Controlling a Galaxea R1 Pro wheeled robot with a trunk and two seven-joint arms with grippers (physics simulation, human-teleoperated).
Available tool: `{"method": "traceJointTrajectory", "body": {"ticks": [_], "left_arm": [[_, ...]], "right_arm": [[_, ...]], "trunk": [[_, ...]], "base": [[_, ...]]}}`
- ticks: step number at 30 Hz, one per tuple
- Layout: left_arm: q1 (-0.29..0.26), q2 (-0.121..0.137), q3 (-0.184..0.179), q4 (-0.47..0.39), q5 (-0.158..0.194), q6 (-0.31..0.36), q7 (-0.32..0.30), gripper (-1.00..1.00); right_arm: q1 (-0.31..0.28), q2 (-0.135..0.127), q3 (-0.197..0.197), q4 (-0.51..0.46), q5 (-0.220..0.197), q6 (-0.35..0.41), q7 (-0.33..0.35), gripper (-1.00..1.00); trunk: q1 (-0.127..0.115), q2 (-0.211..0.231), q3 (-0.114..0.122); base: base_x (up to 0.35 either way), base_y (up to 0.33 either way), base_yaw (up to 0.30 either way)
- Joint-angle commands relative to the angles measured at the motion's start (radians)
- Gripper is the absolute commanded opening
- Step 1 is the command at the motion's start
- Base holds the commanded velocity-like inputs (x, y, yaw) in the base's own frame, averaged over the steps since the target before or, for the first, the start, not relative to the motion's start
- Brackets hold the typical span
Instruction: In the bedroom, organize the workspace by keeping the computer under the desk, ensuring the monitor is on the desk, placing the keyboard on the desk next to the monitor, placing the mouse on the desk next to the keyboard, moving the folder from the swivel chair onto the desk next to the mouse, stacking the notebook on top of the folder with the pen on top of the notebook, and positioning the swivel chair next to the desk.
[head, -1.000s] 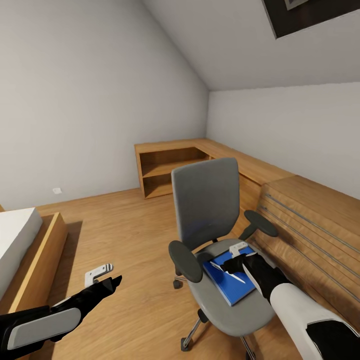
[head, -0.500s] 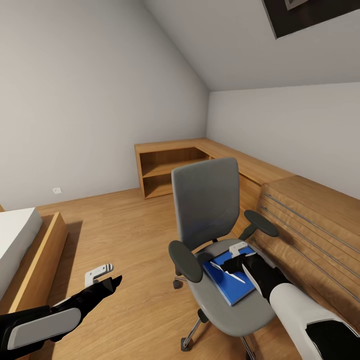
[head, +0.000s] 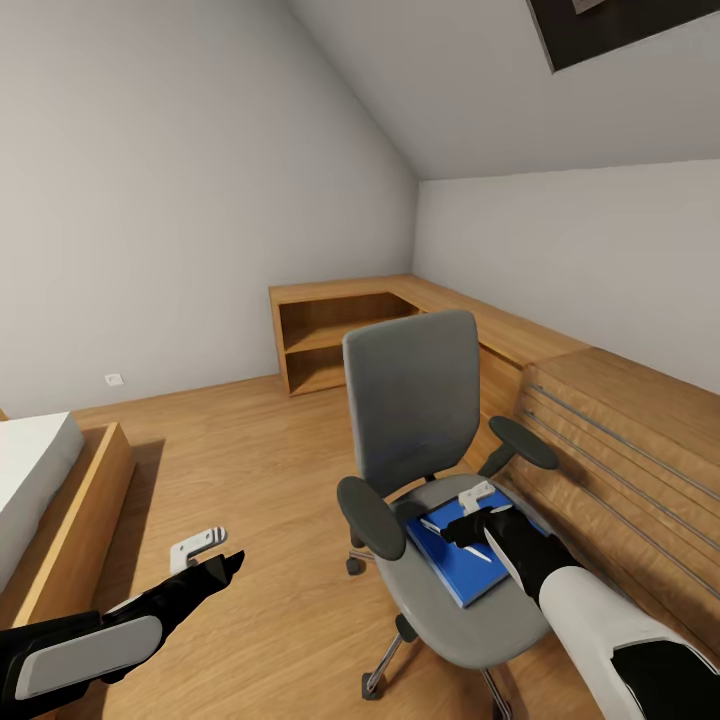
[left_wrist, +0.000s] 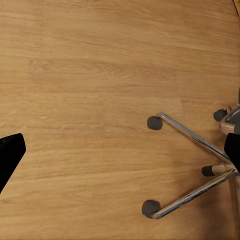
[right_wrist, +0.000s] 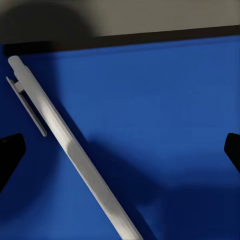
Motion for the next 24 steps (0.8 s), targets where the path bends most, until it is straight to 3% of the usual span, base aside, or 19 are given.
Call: {"method": "traceJointTrajectory", "body": {"ticks": [1, 24], "left_arm": [[-0.002, 0.000, -0.003, -0.001, 0.005, -0.006, 0.001, 1.00], [-0.002, 0.000, -0.003, -0.001, 0.006, -0.006, 0.001, 1.00]], "right_arm": [[0.000, -0.001, 0.002, -0.002, 0.011, 0.005, 0.006, 1.00], [0.000, -0.001, 0.003, -0.001, 0.011, 0.006, 0.006, 1.00]], "trunk": [[0.000, -0.001, -0.001], [0.000, -0.001, -0.001]], "base": [[0.000, 0.000, 0.000], [0.000, 0.000, 0.000]]}}
